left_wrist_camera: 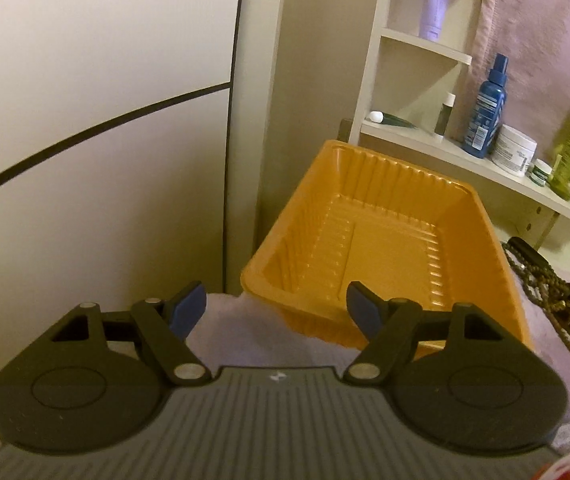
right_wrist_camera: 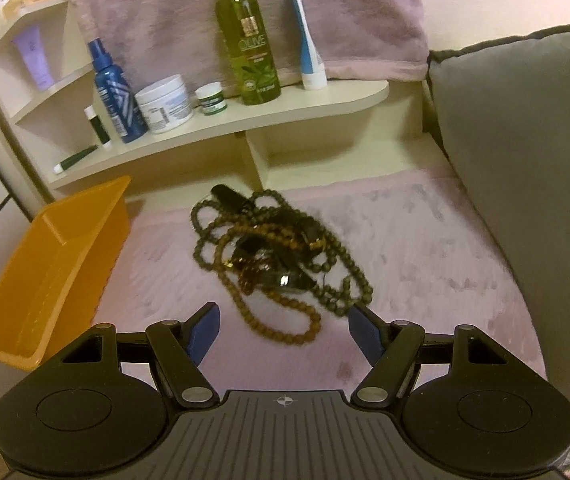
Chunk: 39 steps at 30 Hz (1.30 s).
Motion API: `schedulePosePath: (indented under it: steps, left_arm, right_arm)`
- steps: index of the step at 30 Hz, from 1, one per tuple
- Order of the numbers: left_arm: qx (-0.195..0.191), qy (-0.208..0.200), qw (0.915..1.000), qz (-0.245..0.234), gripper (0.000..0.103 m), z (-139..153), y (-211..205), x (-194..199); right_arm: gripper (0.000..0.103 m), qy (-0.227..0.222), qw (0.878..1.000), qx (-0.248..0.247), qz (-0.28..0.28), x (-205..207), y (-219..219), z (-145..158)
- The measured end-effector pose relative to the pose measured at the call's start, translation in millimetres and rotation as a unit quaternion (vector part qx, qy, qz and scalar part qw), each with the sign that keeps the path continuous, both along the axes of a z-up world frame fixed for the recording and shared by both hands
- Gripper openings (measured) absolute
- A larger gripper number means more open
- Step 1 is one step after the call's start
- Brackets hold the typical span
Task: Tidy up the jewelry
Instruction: 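Grasp the orange tray rim with the left gripper while moving the right gripper toward the jewelry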
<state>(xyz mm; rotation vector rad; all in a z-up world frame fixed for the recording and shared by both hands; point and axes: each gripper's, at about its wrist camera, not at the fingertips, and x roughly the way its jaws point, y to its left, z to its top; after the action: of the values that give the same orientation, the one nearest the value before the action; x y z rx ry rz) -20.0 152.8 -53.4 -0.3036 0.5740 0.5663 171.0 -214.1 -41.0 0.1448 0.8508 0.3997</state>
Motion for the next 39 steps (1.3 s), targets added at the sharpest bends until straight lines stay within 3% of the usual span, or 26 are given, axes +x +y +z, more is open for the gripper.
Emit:
schedulePosePath:
  steps: [8,20,26,33,39]
  left_arm:
    - [-0.013,-0.024,0.9996,0.007,0.069,-23,8,26]
    - [0.003,-0.037,0.9992,0.015,0.057,-37,10,50]
    - [0.013,-0.036,0.9990,0.024,0.045,-39,11,52]
    - [0.009,-0.041,0.9984,0.037,0.019,-35,19,46]
    - [0.055,-0.041,0.9976,0.008,0.017,-20,8,43]
  right_arm:
    - [0.071,0.010,1.000,-0.005,-0.017,15,-2,-7]
    - [0.071,0.026,0.999,-0.016,-0.025,22,-1,-15]
    - [0.071,0.029,0.999,-0.015,-0.031,23,-6,-18]
    - [0.071,0.023,0.999,-0.015,-0.026,21,-8,-20]
    - [0.071,0.009,1.000,-0.013,0.001,16,-1,-21]
